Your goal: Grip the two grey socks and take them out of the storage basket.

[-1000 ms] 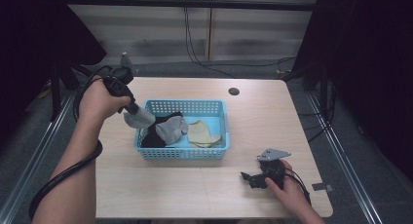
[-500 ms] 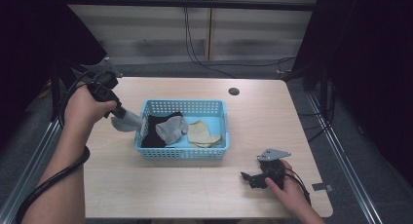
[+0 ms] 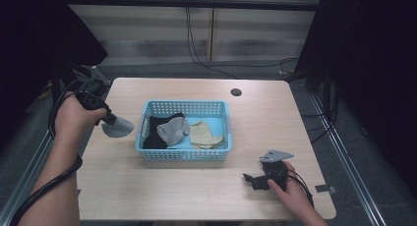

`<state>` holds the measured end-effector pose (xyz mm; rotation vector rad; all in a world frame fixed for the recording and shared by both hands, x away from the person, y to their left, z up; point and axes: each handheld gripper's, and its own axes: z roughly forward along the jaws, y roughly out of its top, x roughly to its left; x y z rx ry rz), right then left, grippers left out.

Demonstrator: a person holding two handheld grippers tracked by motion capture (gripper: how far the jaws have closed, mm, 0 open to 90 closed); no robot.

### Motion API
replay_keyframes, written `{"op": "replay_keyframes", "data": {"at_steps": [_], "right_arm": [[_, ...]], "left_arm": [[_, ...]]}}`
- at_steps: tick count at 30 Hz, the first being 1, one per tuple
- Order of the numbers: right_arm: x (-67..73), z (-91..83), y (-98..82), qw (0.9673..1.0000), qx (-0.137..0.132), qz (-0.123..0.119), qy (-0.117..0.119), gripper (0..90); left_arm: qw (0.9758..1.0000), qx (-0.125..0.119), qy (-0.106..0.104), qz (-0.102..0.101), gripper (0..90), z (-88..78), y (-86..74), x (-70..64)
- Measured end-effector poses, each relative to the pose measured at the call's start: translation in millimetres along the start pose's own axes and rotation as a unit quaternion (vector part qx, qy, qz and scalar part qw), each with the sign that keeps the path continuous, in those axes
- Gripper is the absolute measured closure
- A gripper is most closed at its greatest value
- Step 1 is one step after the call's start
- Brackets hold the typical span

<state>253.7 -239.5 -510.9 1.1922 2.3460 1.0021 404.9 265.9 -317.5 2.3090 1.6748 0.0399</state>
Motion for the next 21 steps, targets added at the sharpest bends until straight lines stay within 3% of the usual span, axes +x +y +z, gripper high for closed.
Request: {"op": "replay_keyframes", "data": {"at_steps": [8,18,21], "right_arm": [[0.1,0.2,0.0,1.0000,-0.001,0.000,-0.001,9.3],[0.1,0.2,-0.1,1.0000,-0.001,0.001,0.000,9.3],[0.3,0.1,-0.1,1.0000,0.000,0.001,0.000,9.3]], "left_arm": [[1.0000,0.004,0.003,-0.007,84.7,23.0,-9.7,9.4],[1.0000,0.006,0.002,-0.006,83.6,47.7,-13.0,9.5],[0.9999,0.002,-0.003,-0.014,72.5,51.5,-12.3,7.1]]}}
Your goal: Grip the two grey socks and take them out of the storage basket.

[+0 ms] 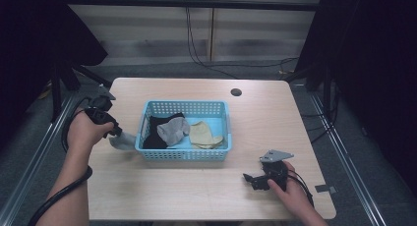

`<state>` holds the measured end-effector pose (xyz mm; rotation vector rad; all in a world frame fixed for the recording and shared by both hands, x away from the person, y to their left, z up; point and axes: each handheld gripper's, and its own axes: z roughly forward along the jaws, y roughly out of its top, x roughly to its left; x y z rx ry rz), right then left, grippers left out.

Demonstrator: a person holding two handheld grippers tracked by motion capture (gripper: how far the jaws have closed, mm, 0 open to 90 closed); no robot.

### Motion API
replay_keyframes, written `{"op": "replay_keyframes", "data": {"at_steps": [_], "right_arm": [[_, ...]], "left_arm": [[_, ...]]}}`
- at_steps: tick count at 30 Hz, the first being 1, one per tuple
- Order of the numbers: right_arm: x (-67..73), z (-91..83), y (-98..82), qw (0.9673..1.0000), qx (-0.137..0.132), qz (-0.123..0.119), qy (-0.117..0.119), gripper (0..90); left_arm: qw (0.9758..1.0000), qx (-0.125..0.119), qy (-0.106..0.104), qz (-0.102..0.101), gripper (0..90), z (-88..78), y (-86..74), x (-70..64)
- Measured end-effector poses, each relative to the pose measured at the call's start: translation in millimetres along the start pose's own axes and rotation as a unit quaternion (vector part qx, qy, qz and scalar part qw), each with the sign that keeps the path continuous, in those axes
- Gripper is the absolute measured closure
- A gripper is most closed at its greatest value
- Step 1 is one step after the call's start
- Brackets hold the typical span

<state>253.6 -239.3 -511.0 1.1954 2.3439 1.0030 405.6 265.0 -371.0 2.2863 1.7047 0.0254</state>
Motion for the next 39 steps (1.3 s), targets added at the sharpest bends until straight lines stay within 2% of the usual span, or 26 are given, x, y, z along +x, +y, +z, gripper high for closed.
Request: {"op": "replay_keyframes", "data": {"at_steps": [4,5,10,11,14,15,17,20,24,39], "right_arm": [[-0.1,0.0,0.0,1.0000,0.000,-0.001,0.000,9.3],[-0.1,0.0,0.0,1.0000,0.000,-0.001,0.000,9.3],[-0.1,0.1,0.0,1.0000,0.000,-0.001,0.000,9.3],[-0.1,0.1,0.0,1.0000,0.000,-0.001,0.000,9.3],[-0.1,0.1,0.0,1.0000,-0.001,-0.001,0.000,9.3],[-0.1,0.1,0.0,1.0000,0.000,-0.001,0.000,9.4],[-0.1,0.1,0.0,1.0000,0.000,-0.001,0.000,9.3],[-0.1,0.1,0.0,1.0000,-0.001,-0.001,0.000,9.4],[-0.1,0.1,0.0,1.0000,-0.001,-0.001,0.001,9.3],[-0.1,0.2,0.0,1.0000,-0.001,-0.001,0.000,9.3]], "left_arm": [[0.9999,-0.004,0.003,0.013,65.2,-5.2,2.9,-4.3],[0.9998,-0.011,0.003,0.018,63.9,-8.6,4.8,-7.7],[0.9992,-0.023,-0.007,0.032,58.8,-11.7,10.7,-19.9],[0.9989,-0.026,-0.011,0.038,57.2,-9.8,14.2,-27.5],[0.9984,-0.027,-0.017,0.046,54.9,-6.9,18.2,-34.7],[0.9980,-0.027,-0.021,0.053,54.5,-3.5,22.0,-42.1],[0.9979,-0.029,-0.024,0.052,53.8,-1.6,23.7,-46.1],[0.9969,-0.026,-0.029,0.069,53.3,4.8,30.1,-57.3],[0.9964,-0.025,-0.035,0.073,52.5,13.0,34.7,-67.1],[0.9955,-0.024,-0.043,0.081,49.2,38.6,44.0,-85.1]]}}
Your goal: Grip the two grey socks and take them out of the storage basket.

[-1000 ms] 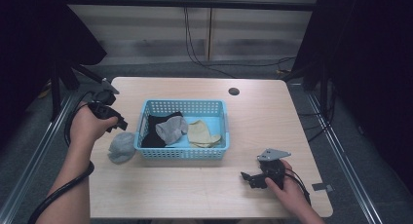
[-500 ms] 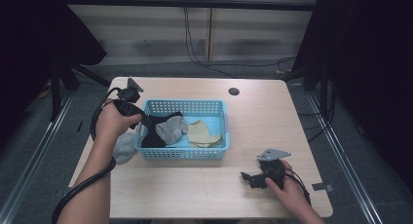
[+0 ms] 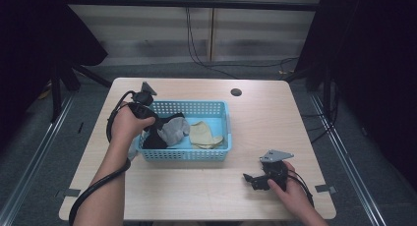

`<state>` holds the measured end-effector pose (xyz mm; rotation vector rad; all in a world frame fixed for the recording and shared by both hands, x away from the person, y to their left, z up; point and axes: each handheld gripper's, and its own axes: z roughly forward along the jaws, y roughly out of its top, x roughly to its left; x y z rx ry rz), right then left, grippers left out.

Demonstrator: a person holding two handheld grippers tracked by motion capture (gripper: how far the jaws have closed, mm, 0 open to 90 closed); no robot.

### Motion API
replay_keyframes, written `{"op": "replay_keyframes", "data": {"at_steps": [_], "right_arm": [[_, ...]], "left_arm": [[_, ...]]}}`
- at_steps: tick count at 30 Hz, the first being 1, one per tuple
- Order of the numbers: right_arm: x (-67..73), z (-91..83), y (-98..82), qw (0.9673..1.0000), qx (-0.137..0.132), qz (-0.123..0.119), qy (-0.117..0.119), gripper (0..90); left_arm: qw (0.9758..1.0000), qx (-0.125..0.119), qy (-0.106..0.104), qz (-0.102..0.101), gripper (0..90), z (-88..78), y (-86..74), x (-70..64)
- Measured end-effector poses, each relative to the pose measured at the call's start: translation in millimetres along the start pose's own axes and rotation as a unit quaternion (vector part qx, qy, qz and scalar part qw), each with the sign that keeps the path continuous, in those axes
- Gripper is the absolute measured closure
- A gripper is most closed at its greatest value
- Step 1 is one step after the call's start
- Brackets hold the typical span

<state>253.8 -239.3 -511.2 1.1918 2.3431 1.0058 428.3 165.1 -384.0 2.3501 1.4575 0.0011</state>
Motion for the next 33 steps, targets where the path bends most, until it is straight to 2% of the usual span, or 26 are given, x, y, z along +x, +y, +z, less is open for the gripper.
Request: {"op": "replay_keyframes", "data": {"at_steps": [3,6,11,22,30,31,33], "right_arm": [[0.0,0.0,0.0,1.0000,0.000,0.000,0.000,9.3],[0.0,-0.1,0.0,1.0000,0.000,0.000,0.000,9.3],[0.0,-0.1,0.0,1.0000,0.000,0.000,0.000,9.3],[0.1,-0.1,0.0,1.0000,0.001,0.001,0.000,9.3],[0.1,-0.1,0.0,1.0000,0.001,0.001,0.000,9.3],[0.1,-0.1,0.0,1.0000,0.001,0.001,0.000,9.4],[-0.1,0.0,-0.1,1.0000,0.000,-0.001,0.000,9.4]], "left_arm": [[1.0000,0.001,0.000,0.006,47.3,6.3,2.7,-1.4],[1.0000,-0.002,0.001,-0.003,46.3,12.2,3.5,-2.3],[1.0000,0.001,0.004,0.000,43.7,20.7,4.7,-2.2],[0.9997,-0.020,0.010,0.001,33.8,40.4,13.0,-3.6],[0.9997,-0.013,0.016,0.015,35.3,50.0,15.5,-4.1],[0.9996,-0.016,0.016,0.016,36.2,51.9,15.9,-4.6],[0.9996,-0.007,0.015,0.023,43.2,56.4,16.7,-5.3]]}}
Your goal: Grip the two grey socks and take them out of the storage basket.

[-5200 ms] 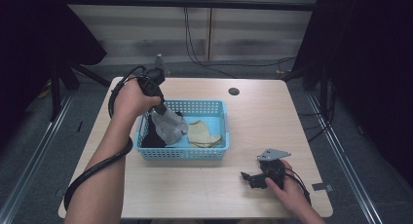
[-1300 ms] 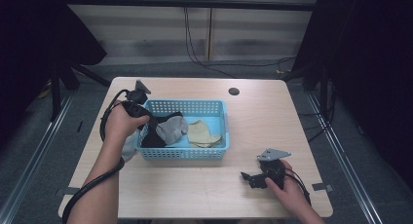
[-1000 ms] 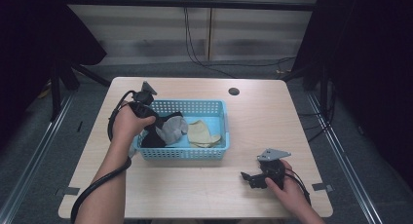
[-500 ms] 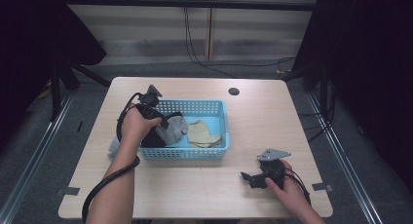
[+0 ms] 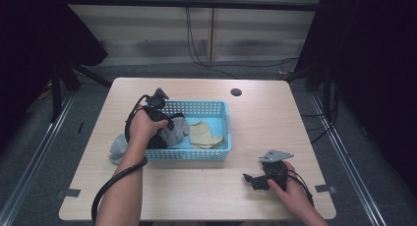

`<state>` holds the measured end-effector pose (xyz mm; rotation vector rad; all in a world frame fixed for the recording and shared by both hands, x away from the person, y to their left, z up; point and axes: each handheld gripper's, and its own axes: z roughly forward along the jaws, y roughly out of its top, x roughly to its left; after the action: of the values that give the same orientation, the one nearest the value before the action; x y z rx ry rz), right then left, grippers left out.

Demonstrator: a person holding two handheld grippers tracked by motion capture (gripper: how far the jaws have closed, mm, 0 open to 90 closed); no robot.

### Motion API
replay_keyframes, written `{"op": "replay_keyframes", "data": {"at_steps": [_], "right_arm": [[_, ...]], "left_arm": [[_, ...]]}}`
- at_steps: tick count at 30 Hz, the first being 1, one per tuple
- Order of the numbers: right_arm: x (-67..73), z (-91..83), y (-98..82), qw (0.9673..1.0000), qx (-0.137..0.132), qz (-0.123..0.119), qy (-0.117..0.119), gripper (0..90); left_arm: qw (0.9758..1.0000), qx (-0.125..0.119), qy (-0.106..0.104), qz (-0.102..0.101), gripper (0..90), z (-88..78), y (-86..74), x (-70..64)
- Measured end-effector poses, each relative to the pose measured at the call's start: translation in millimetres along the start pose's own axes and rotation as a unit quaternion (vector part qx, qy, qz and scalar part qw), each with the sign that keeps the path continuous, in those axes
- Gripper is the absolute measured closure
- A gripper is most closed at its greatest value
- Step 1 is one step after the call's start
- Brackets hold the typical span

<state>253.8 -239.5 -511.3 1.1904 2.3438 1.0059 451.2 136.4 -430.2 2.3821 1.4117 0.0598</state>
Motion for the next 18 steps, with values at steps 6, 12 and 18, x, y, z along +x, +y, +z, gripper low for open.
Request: {"op": "replay_keyframes", "data": {"at_steps": [6,12,18], "right_arm": [[0.0,0.0,0.0,1.0000,0.000,0.000,0.001,9.4],[0.0,0.0,0.0,1.0000,0.000,0.000,0.001,9.4],[0.1,-0.1,0.1,1.0000,0.000,0.001,0.000,9.4]], "left_arm": [[0.9998,0.011,-0.009,0.015,72.7,0.9,1.1,-2.5],[0.9993,0.021,-0.006,0.031,83.5,-12.0,4.3,-5.3],[0.9993,0.018,-0.014,0.031,83.4,-30.0,7.9,-7.7]]}}
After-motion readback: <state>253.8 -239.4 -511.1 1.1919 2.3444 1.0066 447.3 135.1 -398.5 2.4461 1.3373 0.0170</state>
